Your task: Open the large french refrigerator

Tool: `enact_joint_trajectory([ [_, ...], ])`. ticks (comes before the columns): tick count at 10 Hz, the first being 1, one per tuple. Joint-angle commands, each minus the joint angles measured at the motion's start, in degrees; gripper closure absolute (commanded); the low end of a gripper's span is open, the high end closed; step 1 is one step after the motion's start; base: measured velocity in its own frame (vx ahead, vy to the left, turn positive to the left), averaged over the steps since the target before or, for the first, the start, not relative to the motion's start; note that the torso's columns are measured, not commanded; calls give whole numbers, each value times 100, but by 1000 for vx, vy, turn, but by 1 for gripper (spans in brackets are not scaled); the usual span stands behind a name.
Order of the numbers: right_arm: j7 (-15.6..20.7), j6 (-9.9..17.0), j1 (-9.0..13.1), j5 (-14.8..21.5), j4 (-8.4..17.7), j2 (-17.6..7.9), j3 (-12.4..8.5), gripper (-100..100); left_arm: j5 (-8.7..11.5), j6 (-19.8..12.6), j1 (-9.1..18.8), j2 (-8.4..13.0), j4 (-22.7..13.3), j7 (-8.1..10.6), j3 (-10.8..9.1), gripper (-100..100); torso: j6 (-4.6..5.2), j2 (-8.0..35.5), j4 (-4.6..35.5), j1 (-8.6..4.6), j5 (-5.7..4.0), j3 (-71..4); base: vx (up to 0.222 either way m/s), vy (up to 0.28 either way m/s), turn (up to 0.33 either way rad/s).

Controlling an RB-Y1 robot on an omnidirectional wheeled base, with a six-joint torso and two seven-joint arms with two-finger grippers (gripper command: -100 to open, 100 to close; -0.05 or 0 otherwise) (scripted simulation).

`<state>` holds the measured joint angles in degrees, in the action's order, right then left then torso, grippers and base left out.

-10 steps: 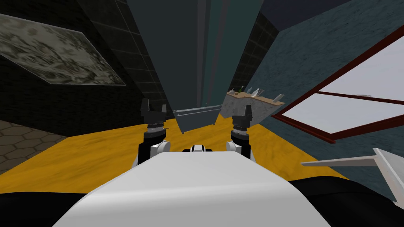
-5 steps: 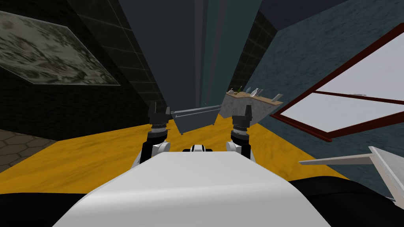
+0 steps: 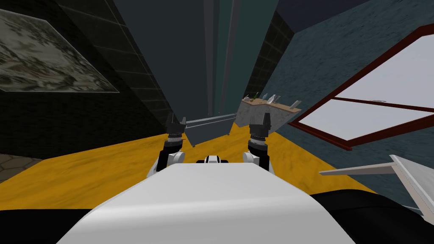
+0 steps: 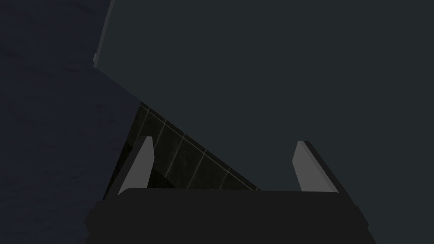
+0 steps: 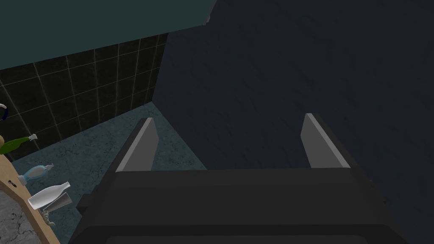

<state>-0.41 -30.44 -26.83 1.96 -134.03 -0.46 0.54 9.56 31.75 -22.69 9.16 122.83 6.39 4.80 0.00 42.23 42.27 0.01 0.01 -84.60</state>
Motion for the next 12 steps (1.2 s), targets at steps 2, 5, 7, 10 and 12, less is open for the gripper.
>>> enact_joint_trajectory([
  [2,0,0,0,0,0,0,0,0,157,340,205,55,-628,110,111,-100,0,7,2,-5,-2,4,90,-22,-69],
  [5,0,0,0,0,0,0,0,0,257,514,341,66,-1074,175,167,-100,0,11,4,5,1,8,74,-2,-46],
  [7,0,0,0,0,0,0,0,0,309,605,413,66,-1304,209,197,-100,1,-5,-1,-3,-2,-3,94,-9,-59],
  [10,0,0,0,0,0,0,0,0,416,792,561,54,-1749,280,257,-100,1,3,1,-2,-1,2,82,-8,-53],
  [12,0,0,0,0,0,0,0,0,526,982,715,22,-2188,352,320,-100,1,10,3,2,0,7,78,1,-62],
])
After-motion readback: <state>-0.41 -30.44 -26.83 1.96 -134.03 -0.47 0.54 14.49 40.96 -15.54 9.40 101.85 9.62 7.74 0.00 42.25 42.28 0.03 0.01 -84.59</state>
